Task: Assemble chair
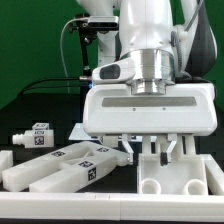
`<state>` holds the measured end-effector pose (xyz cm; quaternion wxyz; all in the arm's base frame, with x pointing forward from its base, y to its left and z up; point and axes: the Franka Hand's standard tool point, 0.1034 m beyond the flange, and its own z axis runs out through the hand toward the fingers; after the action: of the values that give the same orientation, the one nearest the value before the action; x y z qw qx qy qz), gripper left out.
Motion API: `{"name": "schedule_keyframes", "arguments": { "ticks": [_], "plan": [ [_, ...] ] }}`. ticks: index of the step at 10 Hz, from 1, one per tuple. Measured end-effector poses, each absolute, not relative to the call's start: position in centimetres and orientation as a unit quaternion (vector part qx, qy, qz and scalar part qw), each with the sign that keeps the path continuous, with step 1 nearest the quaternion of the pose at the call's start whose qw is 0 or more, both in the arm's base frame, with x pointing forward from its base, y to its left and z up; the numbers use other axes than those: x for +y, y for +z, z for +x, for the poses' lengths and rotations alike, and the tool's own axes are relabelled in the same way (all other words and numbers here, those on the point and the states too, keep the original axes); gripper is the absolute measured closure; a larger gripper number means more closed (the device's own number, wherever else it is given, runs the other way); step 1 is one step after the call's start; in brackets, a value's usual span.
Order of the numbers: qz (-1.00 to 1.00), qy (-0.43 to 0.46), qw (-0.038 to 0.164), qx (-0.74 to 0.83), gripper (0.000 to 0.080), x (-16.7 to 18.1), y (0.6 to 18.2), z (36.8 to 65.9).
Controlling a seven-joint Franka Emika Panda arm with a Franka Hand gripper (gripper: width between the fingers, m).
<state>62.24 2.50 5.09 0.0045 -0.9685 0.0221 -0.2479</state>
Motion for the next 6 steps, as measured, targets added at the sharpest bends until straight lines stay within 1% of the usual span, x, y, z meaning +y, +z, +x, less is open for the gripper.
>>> {"name": "schedule_keyframes", "arguments": {
  "ticks": [2, 3, 6],
  "plan": [
    [-0.969, -0.248, 0.004, 0.022, 0.0472, 2.5, 5.09, 62.24],
    [-0.961, -0.274, 0.002, 0.021, 0.0472, 2.57, 5.8, 62.8],
    [-0.961, -0.277, 0.002, 0.019, 0.0472, 2.91, 5.67, 62.65]
  ]
}}
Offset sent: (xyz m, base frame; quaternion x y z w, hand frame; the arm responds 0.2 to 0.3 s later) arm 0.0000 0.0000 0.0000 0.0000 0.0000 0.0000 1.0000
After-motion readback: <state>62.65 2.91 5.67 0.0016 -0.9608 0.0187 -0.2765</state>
